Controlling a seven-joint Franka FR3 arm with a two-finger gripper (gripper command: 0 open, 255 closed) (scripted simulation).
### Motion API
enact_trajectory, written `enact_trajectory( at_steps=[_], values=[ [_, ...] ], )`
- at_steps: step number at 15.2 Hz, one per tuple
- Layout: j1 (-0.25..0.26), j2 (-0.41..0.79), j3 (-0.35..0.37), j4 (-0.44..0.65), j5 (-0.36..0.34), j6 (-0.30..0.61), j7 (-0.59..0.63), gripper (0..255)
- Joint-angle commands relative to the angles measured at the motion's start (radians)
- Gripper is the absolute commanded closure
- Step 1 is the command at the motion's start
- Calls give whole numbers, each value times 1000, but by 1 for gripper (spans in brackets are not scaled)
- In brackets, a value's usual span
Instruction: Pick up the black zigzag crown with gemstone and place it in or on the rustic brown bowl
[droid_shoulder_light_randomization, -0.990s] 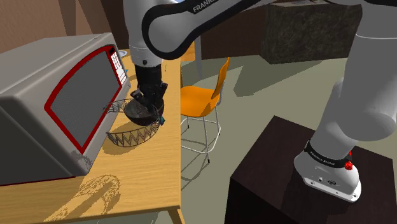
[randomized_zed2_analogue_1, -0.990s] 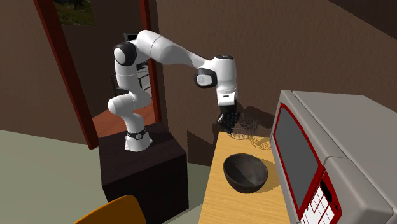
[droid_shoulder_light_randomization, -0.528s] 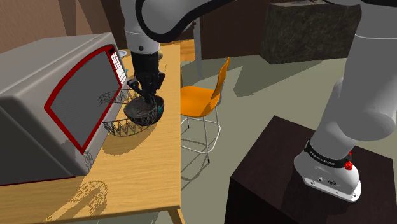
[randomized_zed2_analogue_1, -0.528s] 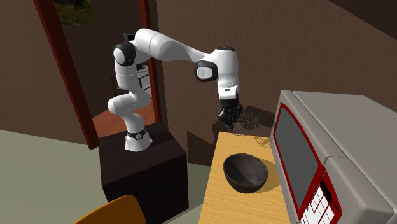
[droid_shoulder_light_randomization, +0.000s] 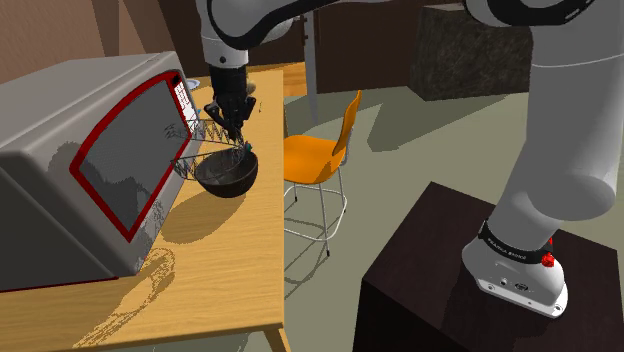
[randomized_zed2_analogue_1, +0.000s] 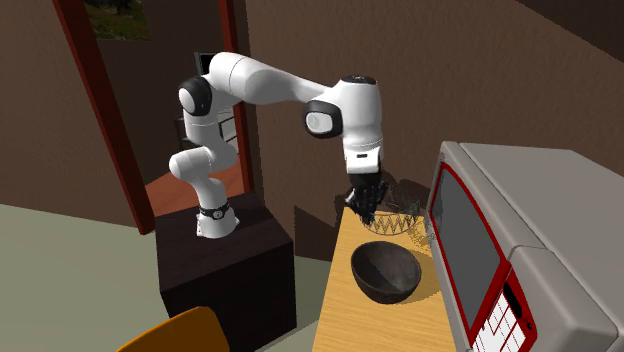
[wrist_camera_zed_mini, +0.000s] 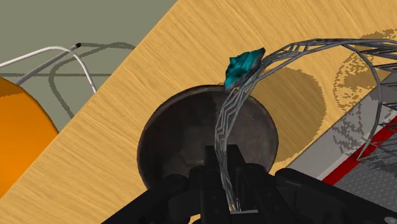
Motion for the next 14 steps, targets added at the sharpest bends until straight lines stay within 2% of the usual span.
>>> enact_trajectory(
  at_steps=[1, 6, 14],
  values=[
    [-15, 51, -13, 73, -7, -25, -33, 255],
    [-38, 198, -40, 304, -26, -115, -98, 255],
    [-45, 200, -42, 198, -26, -8, -101, 255]
  ],
)
